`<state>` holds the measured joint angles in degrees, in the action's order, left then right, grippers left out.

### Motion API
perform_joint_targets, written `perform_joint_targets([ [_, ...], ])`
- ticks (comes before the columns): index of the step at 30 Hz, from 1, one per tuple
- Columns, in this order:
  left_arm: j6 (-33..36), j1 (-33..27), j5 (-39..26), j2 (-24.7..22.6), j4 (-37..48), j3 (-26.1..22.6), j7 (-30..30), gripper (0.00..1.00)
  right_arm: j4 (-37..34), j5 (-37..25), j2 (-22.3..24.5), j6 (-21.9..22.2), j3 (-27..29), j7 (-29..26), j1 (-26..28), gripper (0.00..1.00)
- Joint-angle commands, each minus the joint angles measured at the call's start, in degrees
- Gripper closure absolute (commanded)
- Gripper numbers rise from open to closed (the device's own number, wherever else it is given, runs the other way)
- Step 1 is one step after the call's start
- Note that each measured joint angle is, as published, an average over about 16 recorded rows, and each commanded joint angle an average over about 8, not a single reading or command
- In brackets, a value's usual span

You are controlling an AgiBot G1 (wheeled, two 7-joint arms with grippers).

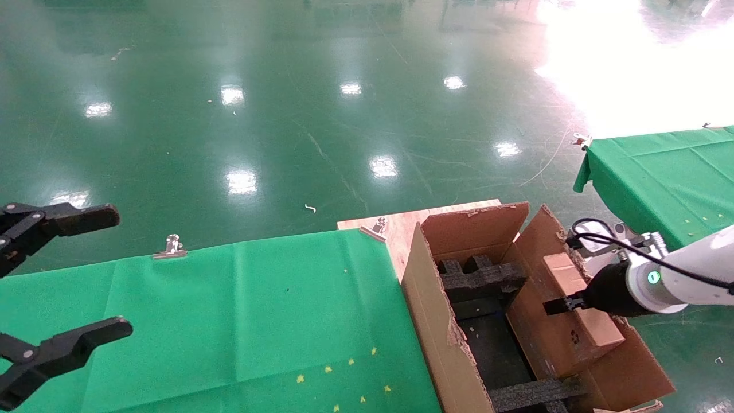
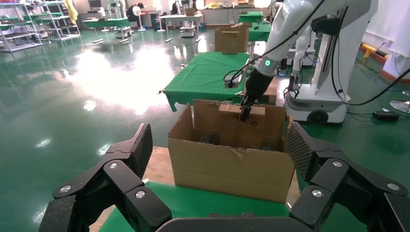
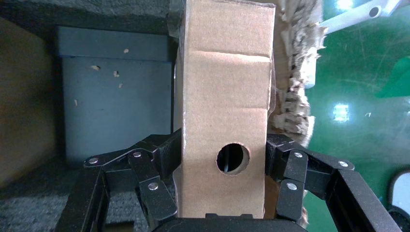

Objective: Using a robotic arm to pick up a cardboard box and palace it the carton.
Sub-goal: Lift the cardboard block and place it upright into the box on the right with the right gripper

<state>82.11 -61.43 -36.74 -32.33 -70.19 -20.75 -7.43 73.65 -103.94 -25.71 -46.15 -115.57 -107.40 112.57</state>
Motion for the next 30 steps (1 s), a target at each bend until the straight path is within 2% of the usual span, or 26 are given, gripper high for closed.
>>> perform_joint_targets([
  [1,0.0,0.0,0.0,0.0,0.0,0.0,0.0,0.00,-0.8,-0.1,-0.7,1.0,-0.3,-0.7,-1.1,1.00],
  [7,0.0,0.0,0.0,0.0,0.0,0.0,0.0,0.00,-5.6,1.9,-3.8,4.1,-0.8,-0.2,-5.3,1.00],
  [16,0.0,0.0,0.0,0.0,0.0,0.0,0.0,0.00,-14.3,6.5,-8.7,7.8,-0.7,3.9,-11.1,1.00],
  [29,0.0,0.0,0.0,0.0,0.0,0.0,0.0,0.00,-24.3,15.3,-13.7,7.8,1.1,11.2,-16.7,1.00],
  [30,0.0,0.0,0.0,0.0,0.0,0.0,0.0,0.00,-24.8,15.9,-13.9,7.6,1.2,11.6,-16.9,0.96],
])
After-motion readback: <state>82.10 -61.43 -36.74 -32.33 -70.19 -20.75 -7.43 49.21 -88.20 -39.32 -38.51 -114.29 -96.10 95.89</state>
